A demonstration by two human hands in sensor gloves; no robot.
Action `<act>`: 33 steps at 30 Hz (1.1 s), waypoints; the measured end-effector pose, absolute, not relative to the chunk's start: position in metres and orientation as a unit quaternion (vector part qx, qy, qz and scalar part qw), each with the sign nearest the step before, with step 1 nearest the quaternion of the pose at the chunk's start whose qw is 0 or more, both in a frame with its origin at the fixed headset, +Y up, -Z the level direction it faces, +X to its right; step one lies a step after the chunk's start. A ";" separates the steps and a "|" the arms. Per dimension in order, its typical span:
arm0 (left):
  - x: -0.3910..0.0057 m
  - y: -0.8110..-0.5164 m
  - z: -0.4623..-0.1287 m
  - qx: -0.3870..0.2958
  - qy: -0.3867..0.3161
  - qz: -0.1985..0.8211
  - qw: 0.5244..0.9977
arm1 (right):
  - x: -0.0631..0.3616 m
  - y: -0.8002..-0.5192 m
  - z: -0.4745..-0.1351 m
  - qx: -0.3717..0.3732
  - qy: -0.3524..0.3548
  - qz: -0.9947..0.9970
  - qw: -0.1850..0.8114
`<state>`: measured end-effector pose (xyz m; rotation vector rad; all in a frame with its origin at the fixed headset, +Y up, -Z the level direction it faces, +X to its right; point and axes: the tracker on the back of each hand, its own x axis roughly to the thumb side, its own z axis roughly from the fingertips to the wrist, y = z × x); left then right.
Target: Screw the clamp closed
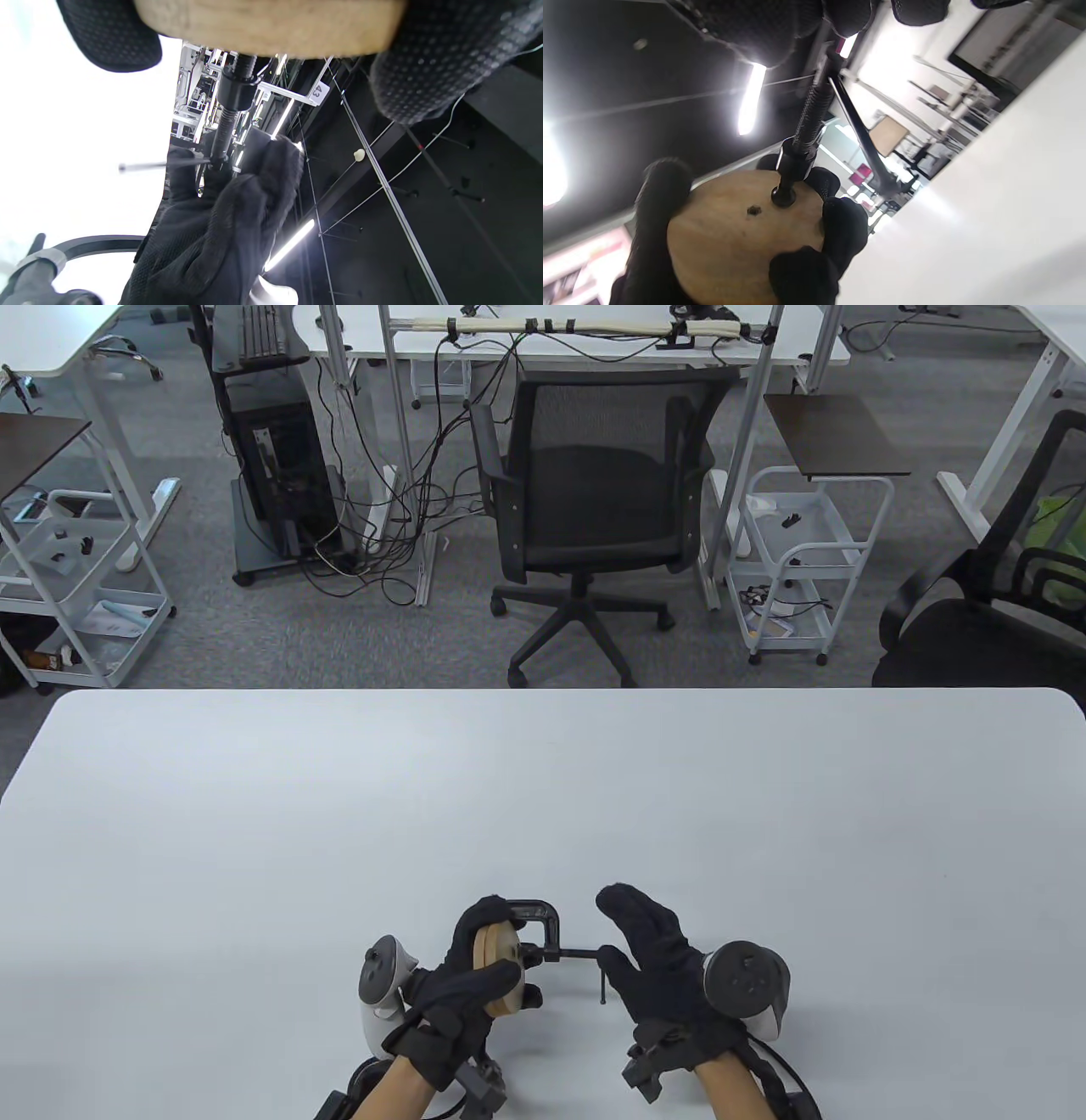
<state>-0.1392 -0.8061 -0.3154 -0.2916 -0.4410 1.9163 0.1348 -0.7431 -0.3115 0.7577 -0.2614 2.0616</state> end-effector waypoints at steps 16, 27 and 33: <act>-0.143 -0.803 -0.316 -0.119 -0.197 0.814 0.533 | 0.117 -0.742 -0.299 0.367 -0.194 0.888 0.198; -0.143 -0.802 -0.317 -0.126 -0.202 0.818 0.524 | 0.116 -0.742 -0.301 0.377 -0.143 0.884 0.235; -0.141 -0.802 -0.316 -0.148 -0.213 0.826 0.501 | 0.108 -0.741 -0.294 0.379 -0.210 0.895 0.102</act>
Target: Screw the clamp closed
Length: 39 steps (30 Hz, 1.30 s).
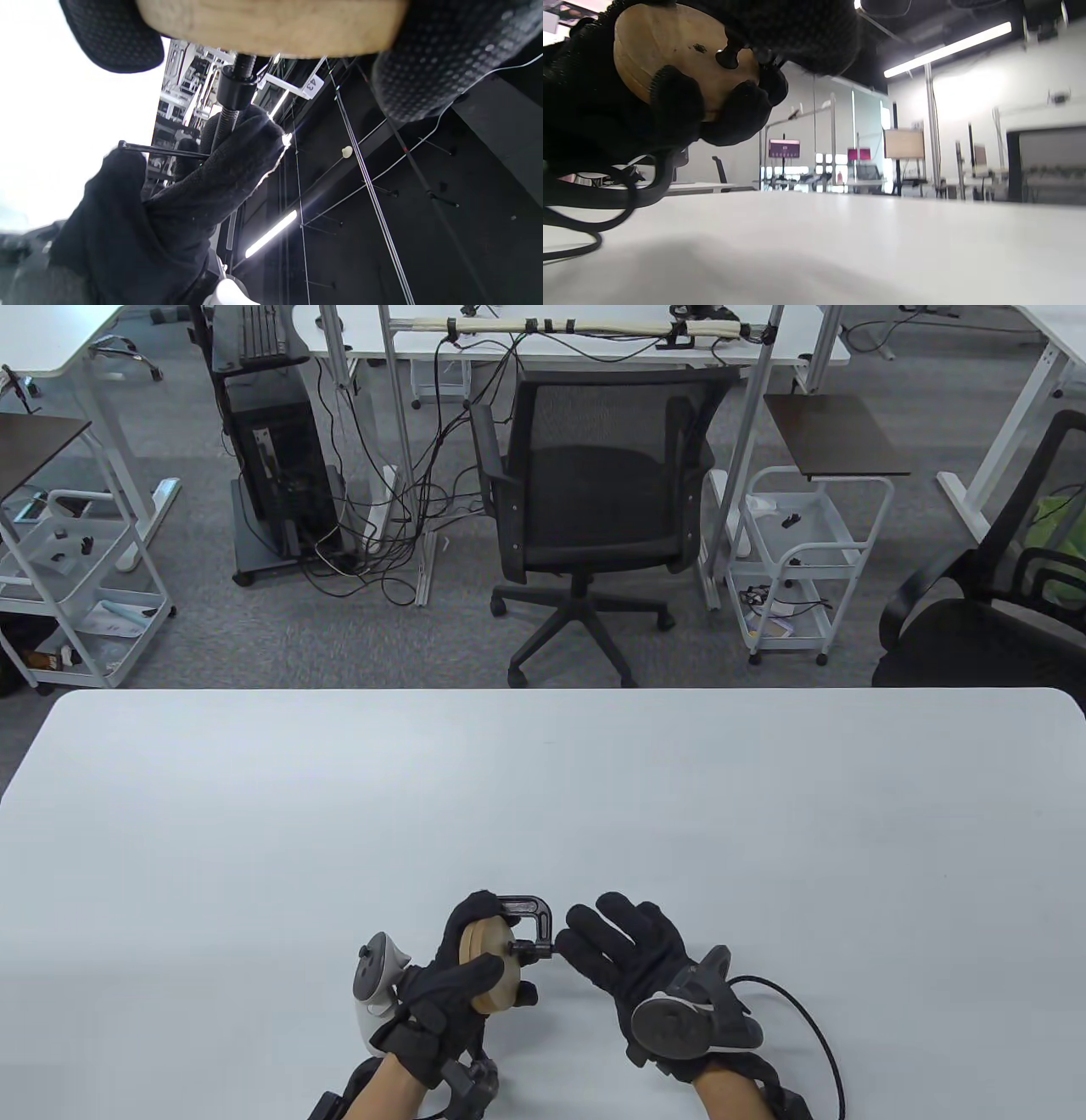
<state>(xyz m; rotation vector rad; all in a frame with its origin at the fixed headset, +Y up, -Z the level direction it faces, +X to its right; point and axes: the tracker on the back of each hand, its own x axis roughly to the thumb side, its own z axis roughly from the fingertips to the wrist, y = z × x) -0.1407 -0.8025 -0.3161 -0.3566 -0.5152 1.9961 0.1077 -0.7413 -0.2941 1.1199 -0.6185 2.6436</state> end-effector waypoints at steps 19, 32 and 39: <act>-0.138 -0.804 -0.317 -0.153 -0.232 0.798 0.534 | 0.125 -0.769 -0.316 0.208 -0.038 0.736 0.643; -0.144 -0.809 -0.318 -0.116 -0.191 0.816 0.532 | 0.133 -0.747 -0.306 0.297 -0.156 0.807 0.486; -0.146 -0.807 -0.318 -0.117 -0.194 0.827 0.514 | 0.114 -0.744 -0.296 0.398 -0.132 0.878 0.230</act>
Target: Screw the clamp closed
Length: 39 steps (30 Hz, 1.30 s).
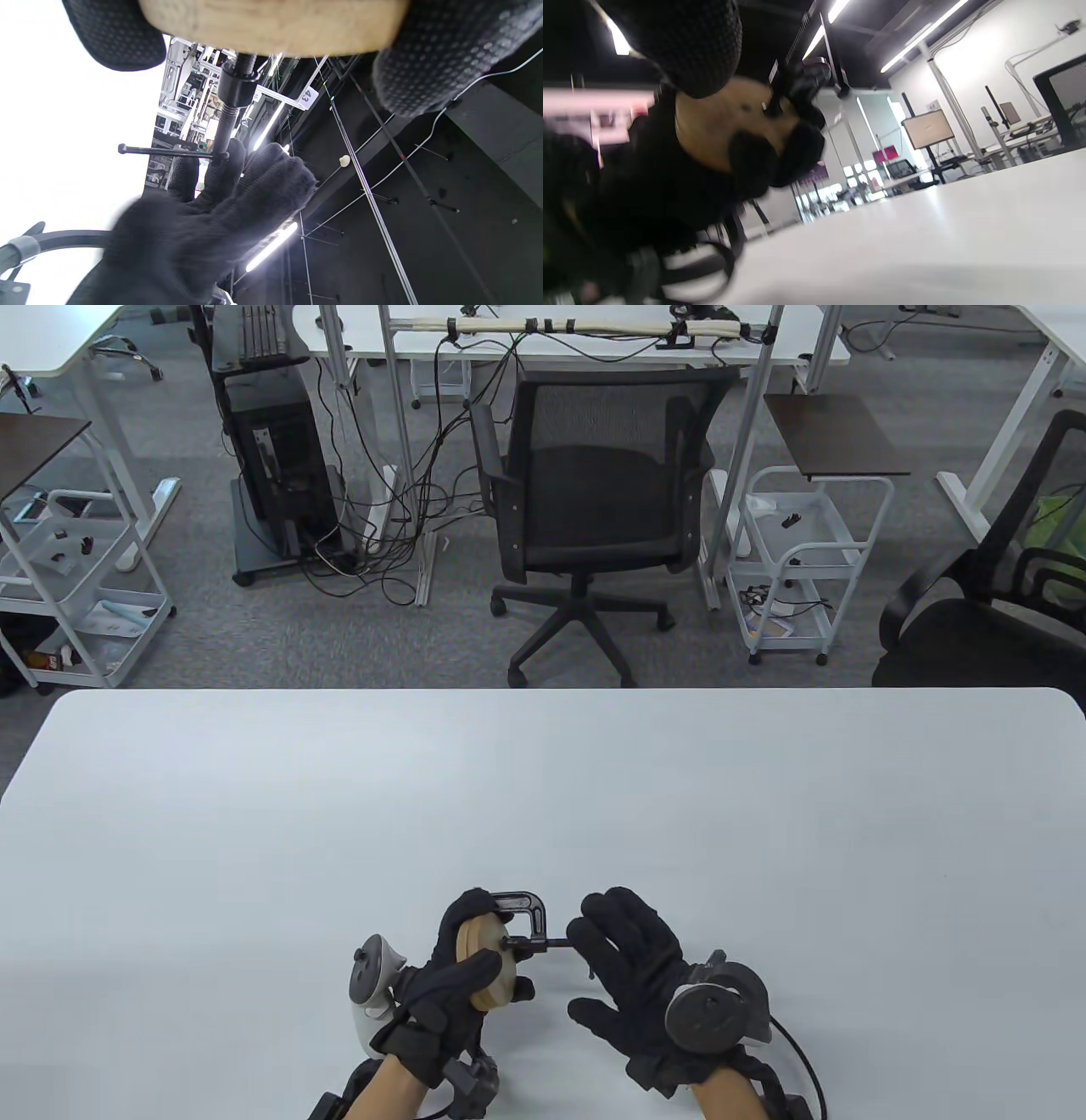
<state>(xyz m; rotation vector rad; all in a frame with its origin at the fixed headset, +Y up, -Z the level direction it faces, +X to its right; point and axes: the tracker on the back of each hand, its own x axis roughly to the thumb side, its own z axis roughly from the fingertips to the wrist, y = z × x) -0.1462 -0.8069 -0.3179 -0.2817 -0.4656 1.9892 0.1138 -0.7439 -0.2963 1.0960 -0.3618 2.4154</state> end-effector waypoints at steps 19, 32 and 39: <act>-0.142 -0.810 -0.317 -0.148 -0.214 0.817 0.514 | 0.119 -0.742 -0.299 0.346 -0.176 0.839 0.382; -0.139 -0.809 -0.318 -0.145 -0.218 0.816 0.515 | 0.128 -0.762 -0.314 0.236 -0.072 0.743 0.622; -0.144 -0.811 -0.319 -0.135 -0.202 0.832 0.499 | 0.134 -0.750 -0.308 0.265 -0.139 0.795 0.528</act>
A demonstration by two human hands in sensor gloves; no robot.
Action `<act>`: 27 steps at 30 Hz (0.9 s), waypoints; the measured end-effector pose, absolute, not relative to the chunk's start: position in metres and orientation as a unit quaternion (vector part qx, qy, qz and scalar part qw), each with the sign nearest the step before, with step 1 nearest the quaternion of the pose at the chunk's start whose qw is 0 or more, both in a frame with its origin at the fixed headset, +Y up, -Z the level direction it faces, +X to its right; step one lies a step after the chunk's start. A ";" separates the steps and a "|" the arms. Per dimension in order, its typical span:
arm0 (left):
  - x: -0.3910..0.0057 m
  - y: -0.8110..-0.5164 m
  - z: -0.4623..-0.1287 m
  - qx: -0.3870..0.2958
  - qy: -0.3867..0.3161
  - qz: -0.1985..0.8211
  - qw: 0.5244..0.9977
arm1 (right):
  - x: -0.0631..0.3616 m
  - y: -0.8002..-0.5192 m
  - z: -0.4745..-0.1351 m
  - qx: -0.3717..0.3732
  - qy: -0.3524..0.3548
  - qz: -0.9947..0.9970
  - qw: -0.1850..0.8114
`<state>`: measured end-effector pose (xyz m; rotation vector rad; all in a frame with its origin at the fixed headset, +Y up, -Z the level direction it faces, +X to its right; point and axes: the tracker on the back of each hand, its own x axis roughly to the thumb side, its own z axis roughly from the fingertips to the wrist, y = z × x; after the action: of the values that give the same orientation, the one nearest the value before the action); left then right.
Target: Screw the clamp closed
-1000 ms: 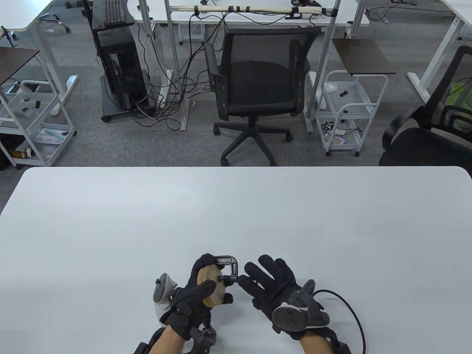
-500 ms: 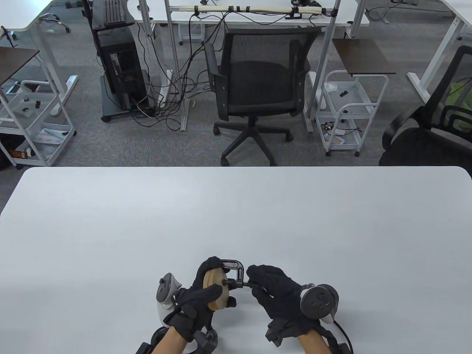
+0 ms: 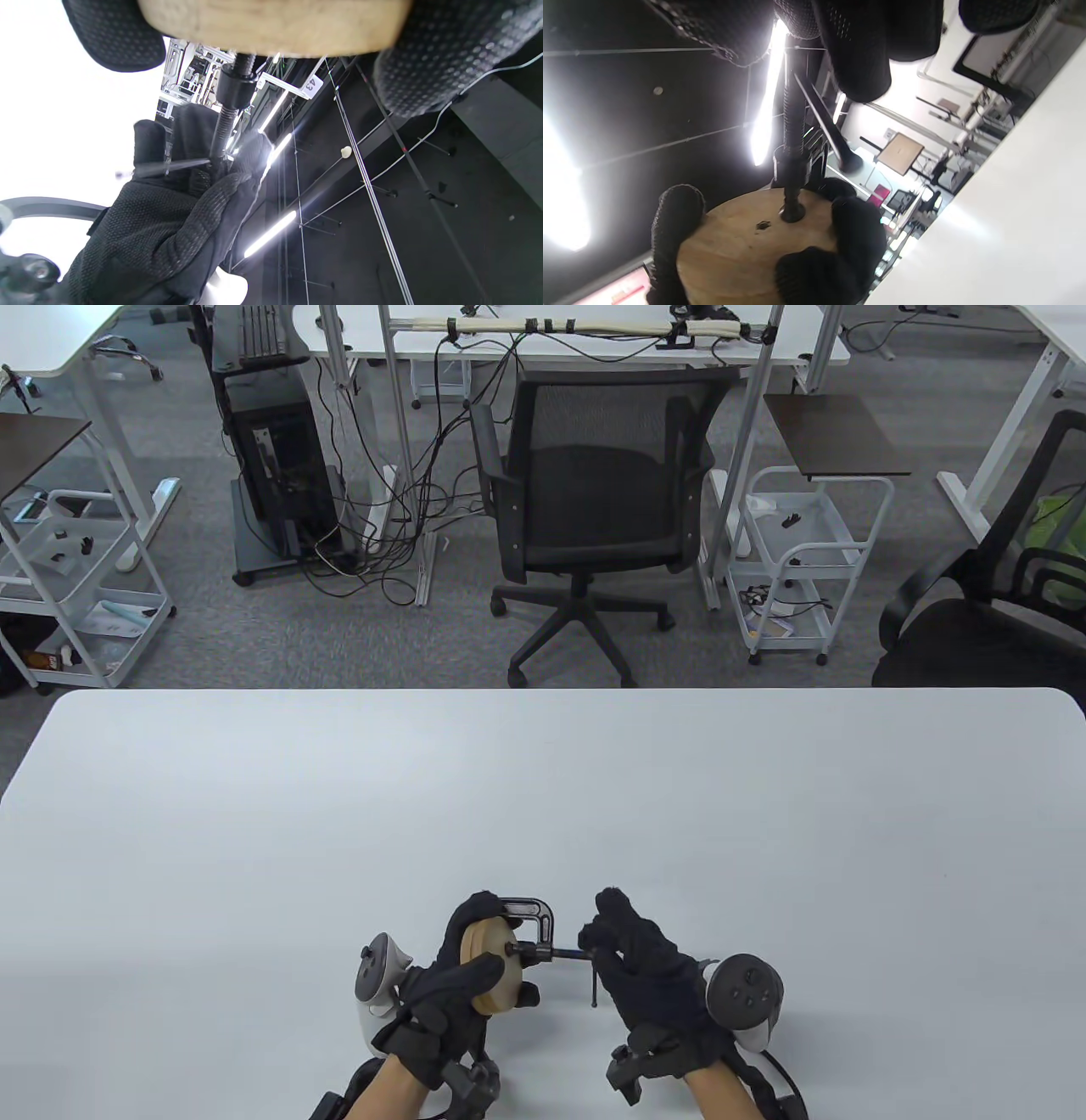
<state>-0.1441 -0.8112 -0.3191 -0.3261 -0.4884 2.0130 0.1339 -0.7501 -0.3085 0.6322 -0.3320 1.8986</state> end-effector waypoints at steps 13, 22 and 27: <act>-0.148 -0.810 -0.320 -0.142 -0.197 0.858 0.453 | 0.106 -0.735 -0.285 0.387 -0.266 0.875 0.117; -0.148 -0.812 -0.320 -0.145 -0.202 0.840 0.482 | 0.104 -0.735 -0.283 0.391 -0.301 0.858 0.142; -0.147 -0.813 -0.320 -0.154 -0.196 0.830 0.500 | 0.111 -0.737 -0.288 0.343 -0.247 0.847 0.323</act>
<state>-0.1472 -0.8126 -0.3202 -0.3729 -0.4745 2.0065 0.1114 -0.7374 -0.2882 0.9003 -0.6478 2.2215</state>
